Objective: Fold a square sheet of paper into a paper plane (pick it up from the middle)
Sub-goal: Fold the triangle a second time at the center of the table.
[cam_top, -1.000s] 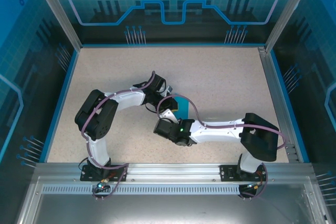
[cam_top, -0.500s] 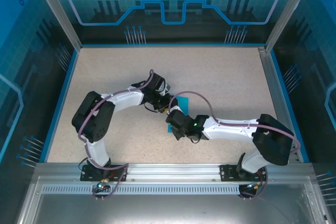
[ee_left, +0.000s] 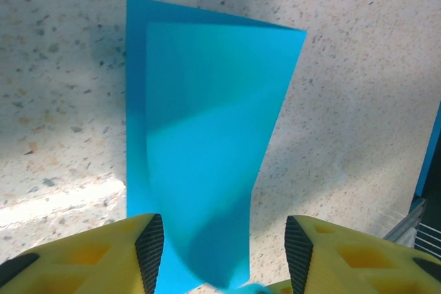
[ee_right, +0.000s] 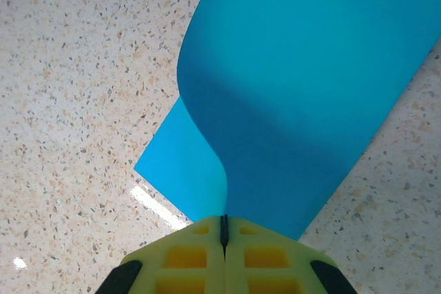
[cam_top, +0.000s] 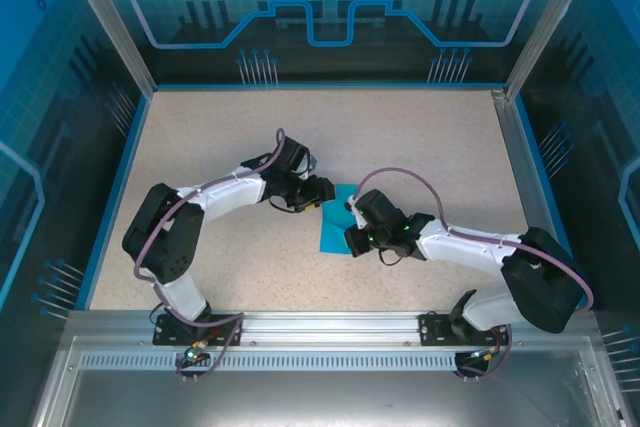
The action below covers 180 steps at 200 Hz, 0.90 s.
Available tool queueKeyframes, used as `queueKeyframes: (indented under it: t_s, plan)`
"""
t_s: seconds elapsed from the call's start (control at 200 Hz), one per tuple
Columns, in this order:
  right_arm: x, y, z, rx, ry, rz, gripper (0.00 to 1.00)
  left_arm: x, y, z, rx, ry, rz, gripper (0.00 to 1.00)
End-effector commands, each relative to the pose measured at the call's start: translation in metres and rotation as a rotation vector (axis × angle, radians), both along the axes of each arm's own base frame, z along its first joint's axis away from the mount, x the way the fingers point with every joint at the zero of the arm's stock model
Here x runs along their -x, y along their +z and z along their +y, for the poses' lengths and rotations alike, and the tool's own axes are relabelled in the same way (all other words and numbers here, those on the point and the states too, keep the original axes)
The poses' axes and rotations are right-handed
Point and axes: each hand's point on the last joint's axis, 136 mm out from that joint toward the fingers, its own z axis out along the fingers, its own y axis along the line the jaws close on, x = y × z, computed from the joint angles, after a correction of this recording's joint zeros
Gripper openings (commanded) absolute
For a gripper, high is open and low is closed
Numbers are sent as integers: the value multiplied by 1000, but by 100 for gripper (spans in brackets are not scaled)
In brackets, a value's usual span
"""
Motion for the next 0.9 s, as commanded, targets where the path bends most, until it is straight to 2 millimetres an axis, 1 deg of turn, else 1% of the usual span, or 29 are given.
queueKeyframes:
  t_s: [0.0, 0.11, 0.205, 0.265, 0.325, 0.56, 0.755, 0.895]
  plan:
    - [0, 7, 6, -104, 26, 38, 0, 6, 6, 5, 6, 36, 0, 56]
    - [-6, 10, 6, -175, 14, 77, 0, 7, 8, 7, 23, 57, -12, 57]
    - [-7, 23, 17, -286, 46, 116, 0, 8, 10, 8, 25, 63, -20, 58]
    - [-8, 27, 23, -317, 58, 135, 0, 8, 11, 9, 22, 67, -25, 58]
    - [-9, 25, 25, -318, 56, 149, 0, 8, 11, 10, 22, 69, -29, 58]
    - [-19, 6, 8, -260, -29, 174, 0, 11, 8, 11, 14, 65, -16, 58]
    - [-25, 2, -3, -258, -54, 185, 0, 11, 7, 8, 21, 55, -10, 59]
    - [-29, -5, -9, -220, -61, 198, 1, 13, 7, 6, 25, 42, -8, 58]
